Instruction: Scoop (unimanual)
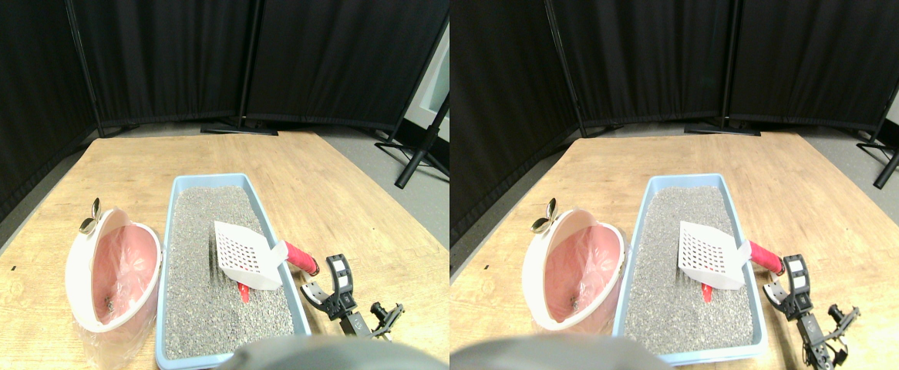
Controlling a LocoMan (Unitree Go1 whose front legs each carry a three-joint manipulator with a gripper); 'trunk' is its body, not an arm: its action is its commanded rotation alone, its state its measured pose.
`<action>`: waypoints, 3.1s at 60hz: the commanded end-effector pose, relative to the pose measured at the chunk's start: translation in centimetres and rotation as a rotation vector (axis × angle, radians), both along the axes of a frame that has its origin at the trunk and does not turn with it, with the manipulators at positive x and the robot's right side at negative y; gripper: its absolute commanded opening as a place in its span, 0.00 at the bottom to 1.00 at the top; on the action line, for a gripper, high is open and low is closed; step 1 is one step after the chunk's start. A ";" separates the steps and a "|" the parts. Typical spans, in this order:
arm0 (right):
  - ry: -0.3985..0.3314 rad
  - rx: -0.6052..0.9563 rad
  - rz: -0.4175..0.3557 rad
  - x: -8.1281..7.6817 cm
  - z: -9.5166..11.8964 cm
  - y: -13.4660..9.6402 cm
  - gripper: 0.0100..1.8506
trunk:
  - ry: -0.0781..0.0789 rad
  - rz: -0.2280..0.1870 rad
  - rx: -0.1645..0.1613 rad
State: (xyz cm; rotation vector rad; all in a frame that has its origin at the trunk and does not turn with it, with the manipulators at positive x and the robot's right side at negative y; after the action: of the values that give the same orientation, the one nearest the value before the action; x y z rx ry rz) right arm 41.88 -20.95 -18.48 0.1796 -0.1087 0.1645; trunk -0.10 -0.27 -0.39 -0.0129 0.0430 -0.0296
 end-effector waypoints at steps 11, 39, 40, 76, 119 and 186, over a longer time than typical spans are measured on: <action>0.055 0.036 -0.024 1.4 -0.9 -0.1 0.47 | 0.019 0.015 -0.012; 0.152 0.077 -0.035 4.5 -1.7 0.4 0.48 | 0.025 0.018 -0.015; 0.152 0.077 -0.035 4.5 -1.7 0.4 0.48 | 0.025 0.018 -0.015; 0.216 0.124 -0.037 6.2 -2.6 1.1 0.49 | 0.032 0.034 -0.024; 0.091 0.082 0.056 5.9 -1.4 1.8 0.02 | 0.014 0.037 -0.031; -0.234 -0.211 0.114 5.3 7.4 1.6 0.02 | 0.022 0.081 -0.084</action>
State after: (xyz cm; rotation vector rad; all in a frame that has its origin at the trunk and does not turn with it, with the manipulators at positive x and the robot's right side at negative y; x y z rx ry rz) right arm 47.36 -19.25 -12.46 -0.0312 -0.2366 0.3121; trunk -0.18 -0.38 -0.17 -0.0775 0.0473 0.0299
